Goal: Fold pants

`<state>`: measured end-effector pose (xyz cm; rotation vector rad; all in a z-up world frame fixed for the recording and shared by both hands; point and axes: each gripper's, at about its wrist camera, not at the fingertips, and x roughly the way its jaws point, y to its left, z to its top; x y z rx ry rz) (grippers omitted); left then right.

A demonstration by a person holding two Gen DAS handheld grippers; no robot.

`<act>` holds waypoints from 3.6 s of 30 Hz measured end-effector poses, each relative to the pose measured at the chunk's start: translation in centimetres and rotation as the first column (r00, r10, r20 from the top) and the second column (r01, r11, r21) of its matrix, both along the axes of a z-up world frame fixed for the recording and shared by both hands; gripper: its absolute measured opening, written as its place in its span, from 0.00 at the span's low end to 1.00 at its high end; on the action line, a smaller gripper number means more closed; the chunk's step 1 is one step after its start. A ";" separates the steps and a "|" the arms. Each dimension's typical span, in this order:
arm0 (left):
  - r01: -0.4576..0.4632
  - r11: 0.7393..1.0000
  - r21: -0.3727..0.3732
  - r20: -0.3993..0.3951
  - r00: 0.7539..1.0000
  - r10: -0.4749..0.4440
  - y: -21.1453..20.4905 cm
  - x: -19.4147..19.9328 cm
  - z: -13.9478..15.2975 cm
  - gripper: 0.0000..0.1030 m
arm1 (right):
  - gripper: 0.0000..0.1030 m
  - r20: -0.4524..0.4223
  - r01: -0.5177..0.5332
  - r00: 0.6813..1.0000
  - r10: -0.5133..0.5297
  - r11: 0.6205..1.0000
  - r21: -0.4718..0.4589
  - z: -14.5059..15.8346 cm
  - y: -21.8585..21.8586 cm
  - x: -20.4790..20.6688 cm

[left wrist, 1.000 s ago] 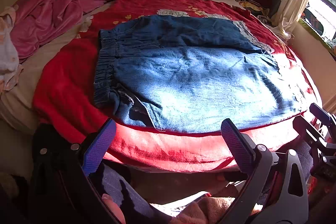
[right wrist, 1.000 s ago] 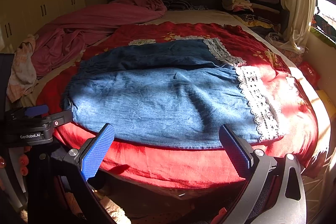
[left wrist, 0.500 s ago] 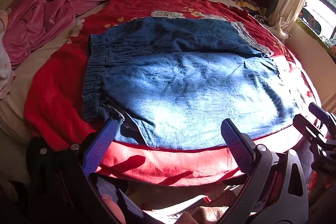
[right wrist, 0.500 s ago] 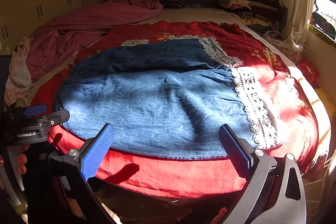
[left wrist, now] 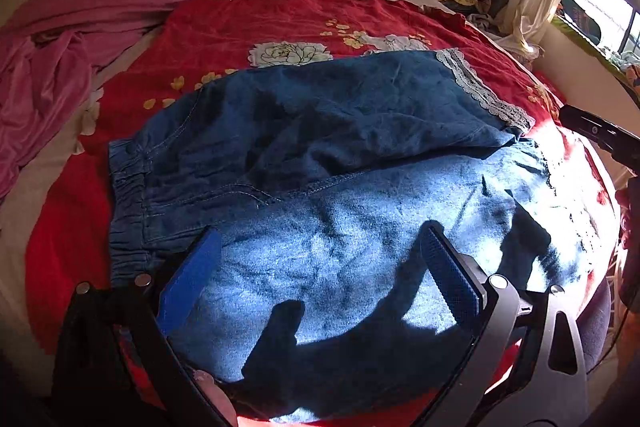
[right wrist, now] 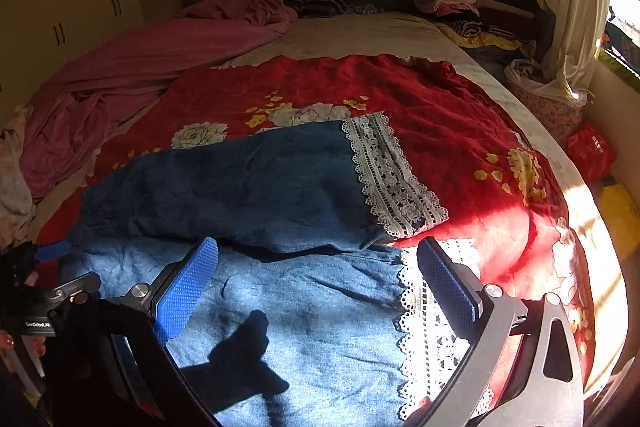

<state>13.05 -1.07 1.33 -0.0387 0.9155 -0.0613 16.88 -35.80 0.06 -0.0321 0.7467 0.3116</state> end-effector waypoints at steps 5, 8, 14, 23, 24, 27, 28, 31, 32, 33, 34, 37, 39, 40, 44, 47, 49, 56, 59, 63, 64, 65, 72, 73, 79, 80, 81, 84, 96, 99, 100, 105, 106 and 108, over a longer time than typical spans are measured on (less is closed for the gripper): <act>0.078 0.997 -0.016 -0.021 0.997 -0.078 -1.1 2.5 -0.9 0.91 | 0.96 -0.045 -0.001 0.999 -0.002 0.996 -0.084 -0.9 -0.2 7.1; 0.112 0.993 -0.031 -0.033 0.993 -0.113 -2.2 3.2 -2.0 0.91 | 0.96 -0.105 -0.021 0.994 0.013 0.997 -0.077 -1.8 -0.4 11.7; 0.124 0.992 -0.018 -0.096 0.987 -0.125 -2.8 3.4 -5.1 0.91 | 0.96 -0.220 -0.046 0.975 0.024 0.994 -0.097 -4.7 0.2 20.1; 0.138 0.990 -0.002 -0.079 0.987 -0.138 -2.8 3.1 -5.5 0.91 | 0.45 -0.327 -0.150 0.931 0.163 0.986 0.066 -7.3 1.6 25.9; 0.137 0.991 -0.004 -0.078 0.988 -0.137 -2.7 3.0 -5.5 0.91 | 0.37 -0.331 -0.165 0.928 0.171 0.985 0.045 -7.6 2.0 25.8; 0.135 0.991 0.003 -0.071 0.988 -0.134 -2.9 2.9 -5.5 0.91 | 0.04 -0.296 -0.202 0.932 0.210 0.978 0.057 -7.0 2.3 25.5; 0.135 0.991 0.006 -0.070 0.988 -0.134 -2.9 2.9 -5.6 0.91 | 0.04 -0.265 -0.187 0.945 0.193 0.981 0.048 -6.4 2.2 25.5; 0.130 0.991 0.010 -0.070 0.989 -0.129 -3.0 3.0 -5.6 0.91 | 0.04 -0.196 -0.146 0.971 0.139 0.989 -0.022 -5.1 2.6 26.3; 0.129 0.992 0.012 -0.069 0.989 -0.128 -3.0 3.0 -5.6 0.91 | 0.04 -0.188 -0.145 0.973 0.136 0.989 -0.037 -5.0 2.9 26.7; 0.129 0.992 0.015 -0.069 0.989 -0.128 -3.0 2.9 -5.6 0.91 | 0.04 -0.183 -0.147 0.974 0.134 0.988 -0.055 -5.1 3.2 27.1; 0.129 0.992 0.017 -0.069 0.989 -0.127 -3.0 2.9 -5.7 0.91 | 0.04 -0.169 -0.139 0.978 0.121 0.985 -0.100 -5.3 3.7 27.5; 0.129 0.991 0.023 -0.065 0.990 -0.127 -3.0 2.6 -5.7 0.91 | 0.12 -0.195 -0.150 0.975 0.109 0.967 -0.208 -7.0 4.6 28.2; 0.130 0.991 0.026 -0.060 0.990 -0.129 -2.9 2.5 -5.7 0.91 | 0.44 -0.167 -0.097 0.985 0.052 0.957 -0.275 -7.0 4.3 27.9; 0.131 0.991 0.025 -0.057 0.990 -0.130 -2.9 2.5 -5.7 0.91 | 0.60 -0.145 -0.069 0.989 0.031 0.961 -0.268 -6.4 3.7 27.5; 0.130 0.991 0.000 -0.056 0.990 -0.130 -2.2 1.9 -5.0 0.91 | 0.71 -0.054 -0.066 0.997 0.061 0.995 -0.081 -2.0 1.4 24.3; 0.088 0.995 -0.051 -0.034 0.995 -0.090 -0.3 1.0 -3.5 0.91 | 0.83 -0.002 -0.170 0.985 0.170 0.983 -0.071 1.1 2.4 20.3; 0.040 0.998 -0.051 -0.017 0.999 -0.041 1.5 0.5 -2.4 0.91 | 0.87 0.019 -0.243 0.969 0.244 0.968 -0.071 2.6 3.8 17.7; -0.158 0.987 -0.039 0.047 0.986 0.159 9.9 -0.6 0.8 0.91 | 0.92 0.024 -0.465 0.884 0.466 0.885 -0.023 4.0 11.2 10.5; -0.220 0.975 -0.035 0.053 0.974 0.221 13.6 -0.3 1.7 0.91 | 0.92 -0.012 -0.529 0.848 0.529 0.849 -0.001 2.9 14.3 8.3; -0.243 0.969 -0.038 0.045 0.969 0.245 16.8 0.3 1.8 0.91 | 0.92 -0.048 -0.578 0.816 0.576 0.814 -0.051 1.2 17.7 6.4; -0.248 0.968 -0.044 0.037 0.968 0.250 17.5 0.7 1.7 0.91 | 0.92 -0.058 -0.592 0.806 0.590 0.804 -0.055 0.8 18.5 6.1; -0.256 0.966 -0.046 0.033 0.966 0.258 18.1 1.0 1.6 0.91 | 0.92 -0.068 -0.605 0.796 0.601 0.794 -0.060 0.5 19.0 6.0; -0.223 0.973 -0.064 0.022 0.974 0.225 19.4 4.8 0.1 0.91 | 0.92 -0.130 -0.623 0.782 0.609 0.769 -0.142 -1.6 23.9 8.0; -0.216 0.976 -0.044 0.021 0.976 0.217 19.3 5.6 -0.1 0.91 | 0.92 -0.139 -0.626 0.780 0.610 0.764 -0.157 -2.0 24.6 8.4; -0.151 0.988 -0.032 -0.044 0.988 0.150 19.5 9.2 -2.5 0.91 | 0.92 -0.200 -0.675 0.738 0.645 0.698 -0.239 -4.9 28.3 10.9; -0.143 0.989 -0.043 -0.052 0.989 0.141 19.5 9.5 -3.0 0.87 | 0.92 -0.197 -0.678 0.734 0.649 0.692 -0.247 -5.2 28.7 11.2; -0.141 0.989 -0.051 -0.062 0.988 0.138 19.5 9.6 -3.4 0.74 | 0.92 -0.199 -0.680 0.733 0.651 0.690 -0.247 -5.5 29.1 11.6; -0.139 0.985 -0.106 -0.069 0.989 0.132 19.4 9.8 -4.4 0.44 | 0.91 -0.219 -0.681 0.732 0.645 0.695 -0.229 -6.3 29.9 12.7; -0.141 0.988 -0.060 0.107 0.983 0.147 18.1 7.3 -2.5 0.26 | 0.07 -0.199 -0.739 0.670 0.715 0.618 -0.270 -6.1 31.3 9.9; -0.147 0.988 -0.035 0.161 0.975 0.151 17.7 6.6 -1.4 0.26 | 0.06 -0.141 -0.720 0.687 0.713 0.641 -0.267 -4.6 30.2 8.5; -0.145 0.989 -0.028 0.184 0.972 0.148 17.5 6.2 -0.9 0.26 | 0.06 -0.117 -0.712 0.693 0.712 0.650 -0.266 -4.0 29.7 8.0; -0.133 0.991 0.021 0.293 0.948 0.121 16.0 3.6 1.3 0.26 | 0.06 -0.013 -0.688 0.711 0.703 0.692 -0.220 -1.0 26.3 5.0; -0.136 0.990 0.037 0.305 0.945 0.119 15.5 3.1 1.6 0.26 | 0.06 -0.002 -0.692 0.706 0.708 0.689 -0.217 -0.6 25.8 4.3; -0.136 0.989 0.057 0.316 0.942 0.111 14.5 2.1 1.9 0.26 | 0.06 0.012 -0.692 0.704 0.710 0.690 -0.212 -0.2 24.7 3.1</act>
